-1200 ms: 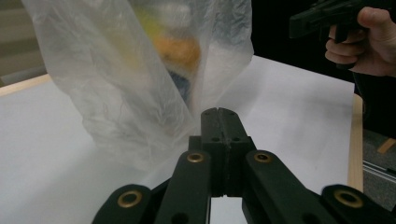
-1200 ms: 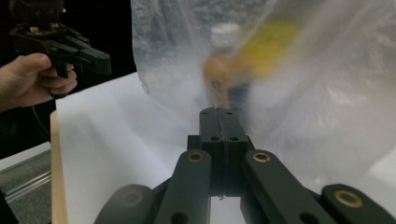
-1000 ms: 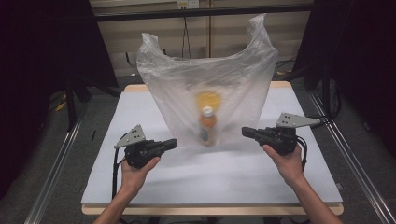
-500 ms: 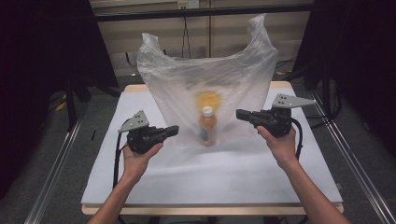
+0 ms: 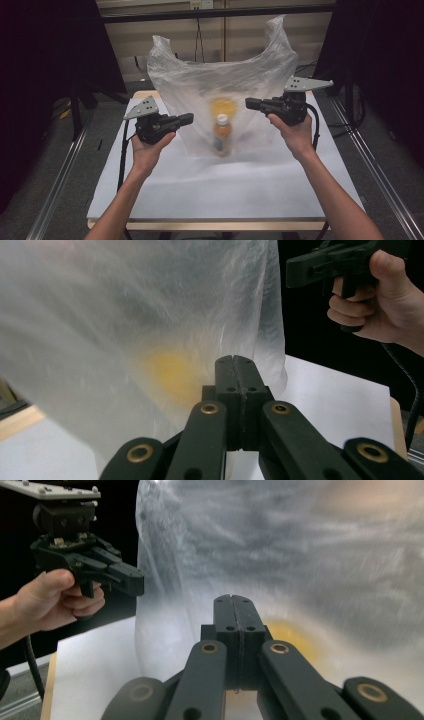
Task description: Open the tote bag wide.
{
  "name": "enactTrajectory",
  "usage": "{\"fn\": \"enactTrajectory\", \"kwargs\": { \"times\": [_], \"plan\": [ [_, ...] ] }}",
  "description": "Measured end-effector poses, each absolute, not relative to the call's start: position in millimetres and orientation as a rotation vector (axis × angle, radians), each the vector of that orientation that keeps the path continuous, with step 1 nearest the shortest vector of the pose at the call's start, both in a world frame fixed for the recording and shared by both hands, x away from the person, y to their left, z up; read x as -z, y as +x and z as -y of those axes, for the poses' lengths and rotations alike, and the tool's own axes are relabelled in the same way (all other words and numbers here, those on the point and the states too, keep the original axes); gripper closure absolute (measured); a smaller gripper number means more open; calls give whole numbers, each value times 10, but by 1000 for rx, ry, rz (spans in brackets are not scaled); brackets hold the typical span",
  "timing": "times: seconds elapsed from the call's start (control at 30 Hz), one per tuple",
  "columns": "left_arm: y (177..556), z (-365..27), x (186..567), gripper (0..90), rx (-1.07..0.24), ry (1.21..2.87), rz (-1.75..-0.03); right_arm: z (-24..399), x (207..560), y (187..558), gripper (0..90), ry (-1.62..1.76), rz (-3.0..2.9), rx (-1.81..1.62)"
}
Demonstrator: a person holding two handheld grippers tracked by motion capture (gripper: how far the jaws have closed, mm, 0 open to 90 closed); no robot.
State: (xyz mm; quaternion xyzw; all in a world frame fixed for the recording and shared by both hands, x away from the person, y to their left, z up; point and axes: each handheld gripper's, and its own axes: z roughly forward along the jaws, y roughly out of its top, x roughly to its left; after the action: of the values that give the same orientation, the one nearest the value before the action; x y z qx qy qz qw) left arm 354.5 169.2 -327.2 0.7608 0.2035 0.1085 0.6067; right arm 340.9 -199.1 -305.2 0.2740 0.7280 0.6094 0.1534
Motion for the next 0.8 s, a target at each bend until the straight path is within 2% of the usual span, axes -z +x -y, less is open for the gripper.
{"fn": "enactTrajectory", "kwargs": {
  "times": [0.33, 0.8],
  "plan": [
    [3680, -1593, 3101, 900, -244, 1763, -447, 1898, 2790, 3590, 900, 767, -2087, -1736],
    [4001, -1544, 2628, 900, -252, 1721, -442, 1896, 2419, 3944, 900, 811, -2077, -1684]
  ]
}}
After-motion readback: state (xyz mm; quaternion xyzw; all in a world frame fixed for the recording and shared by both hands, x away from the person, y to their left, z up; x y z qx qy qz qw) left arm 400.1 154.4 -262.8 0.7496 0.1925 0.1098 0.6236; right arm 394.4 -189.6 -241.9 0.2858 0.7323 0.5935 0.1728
